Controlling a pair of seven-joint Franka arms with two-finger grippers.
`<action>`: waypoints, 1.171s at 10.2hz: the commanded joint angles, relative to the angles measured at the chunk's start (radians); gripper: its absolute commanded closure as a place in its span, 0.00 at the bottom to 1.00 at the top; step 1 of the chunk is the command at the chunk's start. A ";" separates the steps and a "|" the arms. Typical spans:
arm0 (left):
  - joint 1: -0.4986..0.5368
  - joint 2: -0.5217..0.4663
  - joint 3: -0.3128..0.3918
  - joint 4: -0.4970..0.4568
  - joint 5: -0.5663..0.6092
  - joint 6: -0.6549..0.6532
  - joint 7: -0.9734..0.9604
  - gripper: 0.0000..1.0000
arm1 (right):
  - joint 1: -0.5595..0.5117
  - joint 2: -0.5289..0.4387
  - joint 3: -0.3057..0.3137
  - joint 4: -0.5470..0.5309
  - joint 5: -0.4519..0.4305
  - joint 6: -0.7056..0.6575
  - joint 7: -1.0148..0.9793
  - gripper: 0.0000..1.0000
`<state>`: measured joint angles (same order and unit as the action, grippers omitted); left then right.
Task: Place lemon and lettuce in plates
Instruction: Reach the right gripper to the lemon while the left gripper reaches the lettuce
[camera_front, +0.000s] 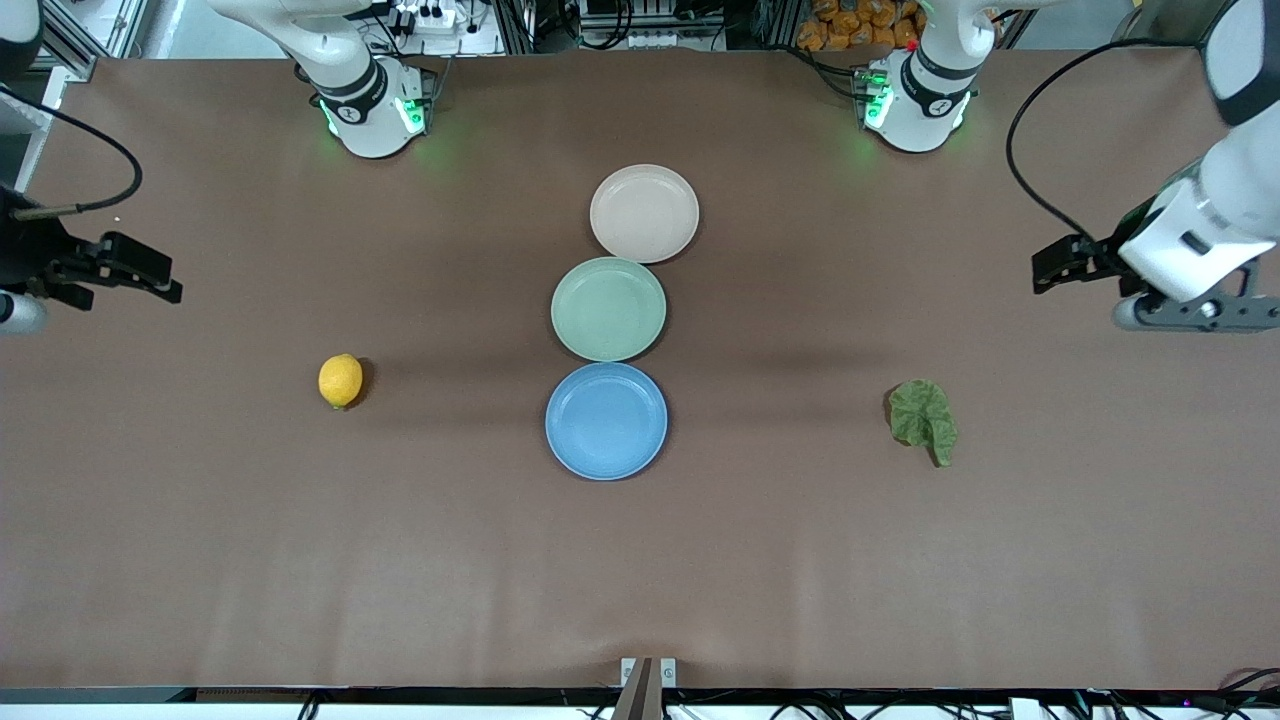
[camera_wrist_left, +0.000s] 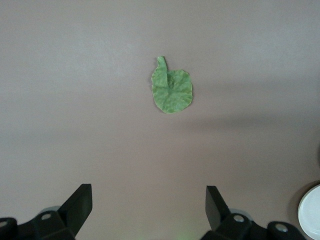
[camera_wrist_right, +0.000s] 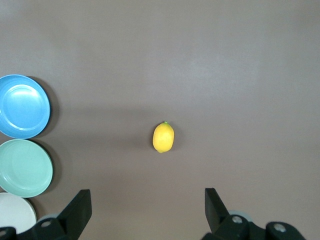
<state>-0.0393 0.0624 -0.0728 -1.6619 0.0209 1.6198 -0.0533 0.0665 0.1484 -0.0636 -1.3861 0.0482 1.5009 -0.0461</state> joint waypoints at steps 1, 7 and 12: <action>0.002 -0.019 -0.004 -0.143 -0.012 0.131 0.007 0.00 | -0.005 0.023 0.010 -0.063 -0.021 0.027 -0.011 0.00; -0.001 0.117 -0.004 -0.322 -0.012 0.442 -0.043 0.00 | -0.013 0.045 0.008 -0.242 -0.019 0.131 0.064 0.00; -0.013 0.259 -0.005 -0.358 -0.010 0.639 -0.048 0.00 | -0.013 0.160 0.005 -0.499 0.008 0.484 0.189 0.00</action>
<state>-0.0490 0.3001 -0.0766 -2.0066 0.0209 2.1993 -0.0838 0.0651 0.2865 -0.0641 -1.8583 0.0312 1.9451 0.1181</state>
